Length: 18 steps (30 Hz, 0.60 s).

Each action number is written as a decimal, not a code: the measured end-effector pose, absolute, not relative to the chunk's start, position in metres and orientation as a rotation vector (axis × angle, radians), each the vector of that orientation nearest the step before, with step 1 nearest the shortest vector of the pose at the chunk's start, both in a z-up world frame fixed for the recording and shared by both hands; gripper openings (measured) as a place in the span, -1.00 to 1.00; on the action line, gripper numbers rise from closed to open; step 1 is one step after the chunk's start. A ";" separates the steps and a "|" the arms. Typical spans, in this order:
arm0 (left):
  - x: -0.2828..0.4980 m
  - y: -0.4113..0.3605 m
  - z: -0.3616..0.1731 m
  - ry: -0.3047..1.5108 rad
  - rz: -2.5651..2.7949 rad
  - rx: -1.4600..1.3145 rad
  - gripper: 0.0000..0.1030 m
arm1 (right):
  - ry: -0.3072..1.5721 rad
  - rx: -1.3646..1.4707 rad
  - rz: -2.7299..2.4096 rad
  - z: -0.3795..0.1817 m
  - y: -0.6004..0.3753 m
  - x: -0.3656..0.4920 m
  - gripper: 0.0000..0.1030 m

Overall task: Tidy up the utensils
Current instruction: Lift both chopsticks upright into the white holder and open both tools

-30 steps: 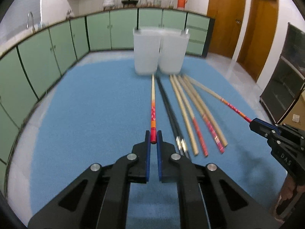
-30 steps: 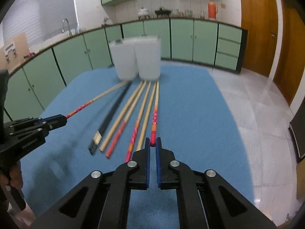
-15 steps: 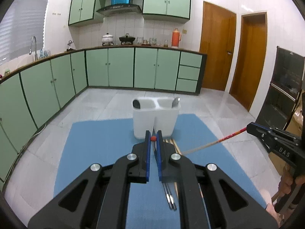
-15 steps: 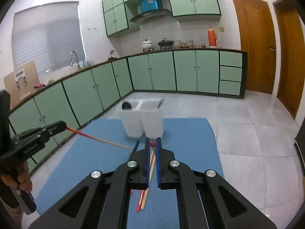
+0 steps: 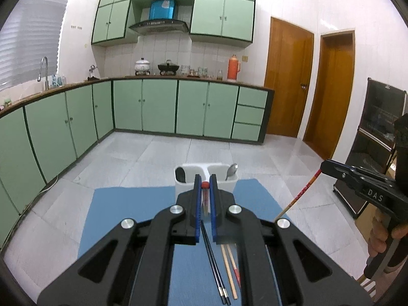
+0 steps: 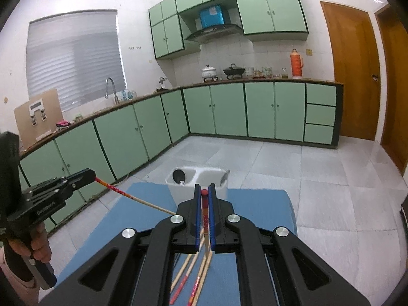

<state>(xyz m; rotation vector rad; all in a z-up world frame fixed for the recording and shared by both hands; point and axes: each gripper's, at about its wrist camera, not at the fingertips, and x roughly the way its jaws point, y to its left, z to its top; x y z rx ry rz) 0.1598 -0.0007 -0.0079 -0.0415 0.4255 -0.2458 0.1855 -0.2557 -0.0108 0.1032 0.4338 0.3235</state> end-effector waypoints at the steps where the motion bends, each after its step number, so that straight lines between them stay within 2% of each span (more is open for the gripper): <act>1: 0.159 0.000 -0.004 0.413 -0.245 -0.043 -0.90 | 0.421 0.106 0.327 -0.005 -0.256 0.187 -0.90; 12: 0.182 0.000 0.042 0.281 -0.227 -0.061 -0.91 | 0.261 0.093 0.344 0.071 -0.247 0.229 -0.90; 18: 0.227 -0.008 0.047 0.262 -0.203 -0.059 -0.91 | 0.262 0.078 0.319 0.073 -0.235 0.281 -0.90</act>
